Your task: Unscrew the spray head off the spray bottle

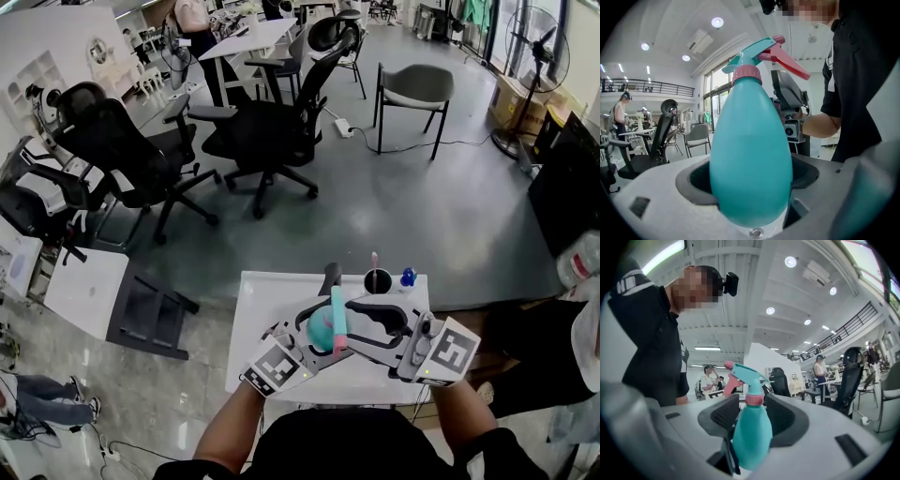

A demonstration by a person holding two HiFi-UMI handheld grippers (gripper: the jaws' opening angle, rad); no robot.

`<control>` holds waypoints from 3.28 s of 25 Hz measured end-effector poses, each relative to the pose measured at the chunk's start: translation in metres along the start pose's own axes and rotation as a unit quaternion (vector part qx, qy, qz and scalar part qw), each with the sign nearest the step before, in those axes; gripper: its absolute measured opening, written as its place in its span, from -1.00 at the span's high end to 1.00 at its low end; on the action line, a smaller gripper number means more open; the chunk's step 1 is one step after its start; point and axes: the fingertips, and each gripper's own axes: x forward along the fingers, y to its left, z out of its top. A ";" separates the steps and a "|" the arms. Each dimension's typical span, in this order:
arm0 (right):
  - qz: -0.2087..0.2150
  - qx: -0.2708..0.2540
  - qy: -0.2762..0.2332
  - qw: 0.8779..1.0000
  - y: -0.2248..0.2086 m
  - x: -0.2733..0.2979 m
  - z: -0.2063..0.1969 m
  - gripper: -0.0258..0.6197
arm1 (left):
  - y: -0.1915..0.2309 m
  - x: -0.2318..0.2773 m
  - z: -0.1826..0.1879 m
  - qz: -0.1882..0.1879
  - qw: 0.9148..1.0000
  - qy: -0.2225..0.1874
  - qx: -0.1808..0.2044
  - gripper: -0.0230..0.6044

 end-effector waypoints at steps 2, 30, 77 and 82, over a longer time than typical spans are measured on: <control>-0.022 -0.011 -0.014 1.000 -0.008 0.001 0.000 0.33 | 0.003 0.002 -0.002 0.017 1.000 0.006 0.002 -0.44; 0.079 -0.013 0.032 0.996 0.038 0.000 0.001 0.45 | -0.057 0.002 -0.002 -0.100 0.994 -0.009 0.048 -0.44; -0.223 -0.018 -0.076 0.972 -0.084 -0.075 0.000 0.45 | 0.100 -0.056 -0.041 0.257 0.960 -0.043 -0.104 -0.44; -0.253 -0.008 -0.054 0.966 -0.089 -0.080 -0.027 0.45 | 0.101 -0.058 -0.035 0.273 0.956 -0.049 -0.093 -0.44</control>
